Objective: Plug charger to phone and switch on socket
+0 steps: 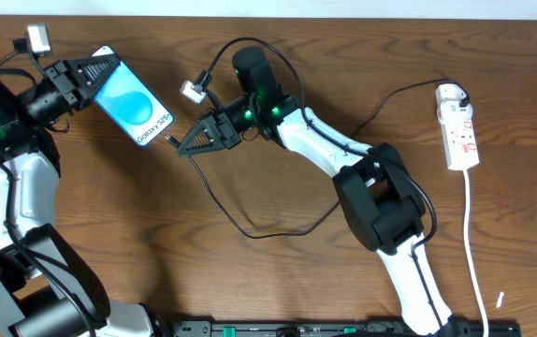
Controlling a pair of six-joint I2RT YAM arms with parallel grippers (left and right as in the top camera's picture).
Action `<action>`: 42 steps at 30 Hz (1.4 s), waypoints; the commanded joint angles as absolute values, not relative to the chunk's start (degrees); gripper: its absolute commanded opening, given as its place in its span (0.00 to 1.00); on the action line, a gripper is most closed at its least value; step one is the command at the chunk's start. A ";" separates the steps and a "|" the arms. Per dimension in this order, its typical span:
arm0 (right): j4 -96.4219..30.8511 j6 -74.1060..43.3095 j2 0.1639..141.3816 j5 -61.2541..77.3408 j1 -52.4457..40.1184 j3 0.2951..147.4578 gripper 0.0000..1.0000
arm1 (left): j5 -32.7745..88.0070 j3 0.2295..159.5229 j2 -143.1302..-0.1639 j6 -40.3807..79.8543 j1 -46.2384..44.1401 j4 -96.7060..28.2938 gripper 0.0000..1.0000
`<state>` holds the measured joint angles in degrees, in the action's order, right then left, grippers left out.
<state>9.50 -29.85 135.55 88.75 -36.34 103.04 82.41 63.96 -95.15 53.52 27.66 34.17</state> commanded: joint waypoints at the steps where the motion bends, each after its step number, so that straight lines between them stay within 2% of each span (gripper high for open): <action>1: 9.54 -28.64 134.43 89.54 -36.80 102.83 0.01 | 83.53 64.07 -95.18 52.56 27.97 34.79 0.07; 8: 8.56 -30.37 134.41 89.54 -34.44 102.83 0.01 | 83.37 64.07 -95.18 52.58 27.97 34.79 0.07; 12: 3.44 -24.12 134.41 89.54 -32.60 102.56 0.01 | 83.35 64.07 -95.18 52.58 27.97 34.81 0.08; 15: -8.47 -13.37 134.19 89.54 -31.62 102.45 0.01 | 83.33 64.07 -95.18 52.56 27.97 34.81 0.07; 18: -28.71 5.89 132.49 88.79 -30.59 102.43 0.01 | 83.09 64.07 -95.20 52.56 27.97 34.81 0.07; 21: -48.93 20.97 129.45 78.85 -29.80 102.43 0.01 | 82.65 64.07 -95.18 52.56 27.94 34.81 0.08; 24: -58.98 29.69 126.17 74.46 -29.95 102.43 0.01 | 82.00 64.07 -95.18 52.58 27.90 34.79 0.07; 35: -59.18 30.72 122.63 74.13 -31.97 102.43 0.01 | 83.13 64.07 -95.20 53.63 22.92 34.37 0.08; 42: -53.87 24.95 122.63 75.40 -32.80 102.43 0.01 | 82.13 64.07 -95.18 53.65 20.05 34.37 0.08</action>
<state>-54.96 27.27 122.52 73.71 -32.36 102.06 82.19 63.96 -95.15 53.36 20.10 34.04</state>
